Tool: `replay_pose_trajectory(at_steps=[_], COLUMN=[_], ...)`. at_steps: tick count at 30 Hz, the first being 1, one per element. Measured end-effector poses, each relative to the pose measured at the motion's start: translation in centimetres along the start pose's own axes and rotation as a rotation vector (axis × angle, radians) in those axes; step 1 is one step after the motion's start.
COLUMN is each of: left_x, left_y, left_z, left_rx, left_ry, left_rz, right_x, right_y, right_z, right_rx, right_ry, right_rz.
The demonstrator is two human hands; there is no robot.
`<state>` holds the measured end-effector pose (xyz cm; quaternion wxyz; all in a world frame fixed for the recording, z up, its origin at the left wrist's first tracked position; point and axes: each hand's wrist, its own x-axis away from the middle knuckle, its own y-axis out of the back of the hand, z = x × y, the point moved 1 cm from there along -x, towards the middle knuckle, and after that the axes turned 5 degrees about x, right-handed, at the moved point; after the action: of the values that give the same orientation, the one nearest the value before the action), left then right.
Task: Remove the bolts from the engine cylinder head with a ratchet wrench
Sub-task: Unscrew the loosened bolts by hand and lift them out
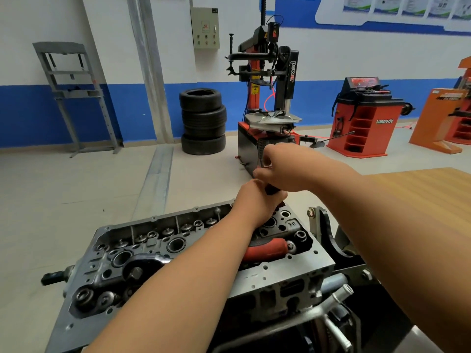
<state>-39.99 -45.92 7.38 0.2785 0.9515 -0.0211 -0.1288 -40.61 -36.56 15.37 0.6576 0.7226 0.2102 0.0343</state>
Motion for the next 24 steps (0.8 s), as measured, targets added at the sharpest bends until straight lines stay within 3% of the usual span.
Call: replay_pose_trajectory(at_steps=[2,4,10,17,21,24], left_x=[-0.2,-0.3,-0.3,0.0,0.0,-0.2], left_y=[-0.2,-0.5,-0.6,-0.6,-0.6,-0.7], left_z=[-0.2,-0.2,0.6,0.4,0.1,-0.3], left_rx=[-0.014,-0.009,0.096,-0.050,-0.072,-0.083], left_ry=[0.028,0.047,0.003,-0.029,-0.020,0.038], left_rz=[-0.003,-0.015,-0.006,0.068,0.031,-0.008], right_x=[-0.1,-0.1,0.4,1.1,0.8,0.7], right_y=[-0.2,-0.3,0.0,0.4,0.3,0.0], right_z=[-0.2,-0.2,-0.1,0.1,-0.2,0.0], right_rx=[0.194,0.233,0.229,0.110,0.157,0.265], right_ry=[-0.114,-0.147,-0.010,0.120,0.002,-0.102], right_rz=[-0.042,-0.031,0.023,-0.012,-0.148,-0.126])
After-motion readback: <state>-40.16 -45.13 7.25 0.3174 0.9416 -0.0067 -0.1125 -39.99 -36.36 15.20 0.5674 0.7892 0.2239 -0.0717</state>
